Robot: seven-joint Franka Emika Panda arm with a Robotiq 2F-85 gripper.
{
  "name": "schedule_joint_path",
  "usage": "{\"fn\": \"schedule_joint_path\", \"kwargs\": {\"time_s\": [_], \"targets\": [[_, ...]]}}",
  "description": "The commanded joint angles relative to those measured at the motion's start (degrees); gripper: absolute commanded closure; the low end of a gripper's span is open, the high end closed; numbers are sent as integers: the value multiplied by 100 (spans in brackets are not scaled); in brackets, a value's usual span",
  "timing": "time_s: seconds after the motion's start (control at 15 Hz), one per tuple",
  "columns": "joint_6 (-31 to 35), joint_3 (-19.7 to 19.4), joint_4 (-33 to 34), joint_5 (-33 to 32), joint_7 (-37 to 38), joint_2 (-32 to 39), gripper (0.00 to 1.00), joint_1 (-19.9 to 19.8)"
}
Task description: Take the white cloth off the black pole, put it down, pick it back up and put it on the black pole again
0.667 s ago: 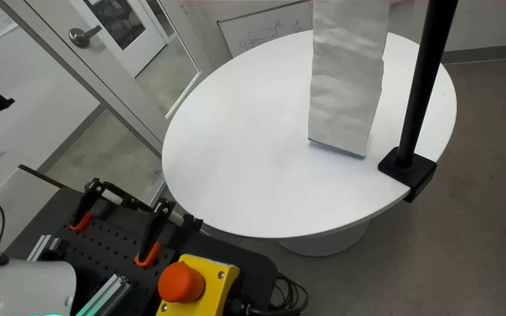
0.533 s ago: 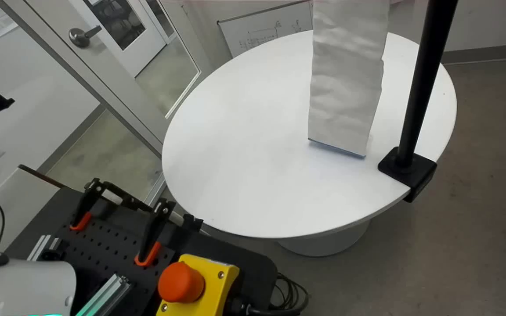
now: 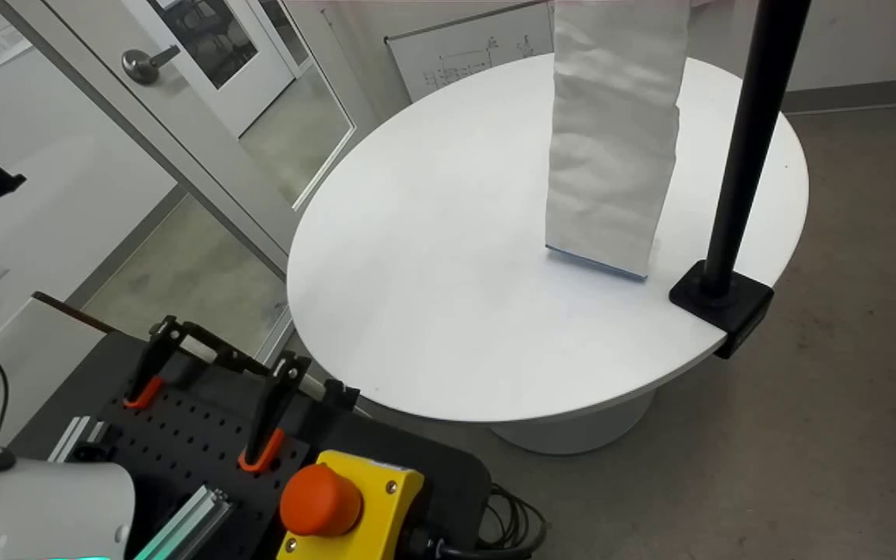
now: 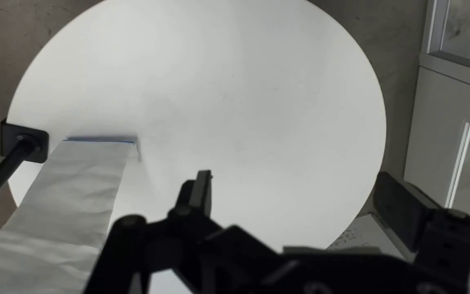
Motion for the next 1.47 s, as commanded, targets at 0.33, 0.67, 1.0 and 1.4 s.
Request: {"fn": "schedule_joint_path", "kwargs": {"time_s": [0.33,0.67,1.0,1.4], "targets": [[-19,74,13,70,-55,11,0,-76],[-19,74,13,70,-55,11,0,-76],[525,132,393,-80,-33,486,0,-154],[1928,248,708,-710,-6,1433,0,-474]]}}
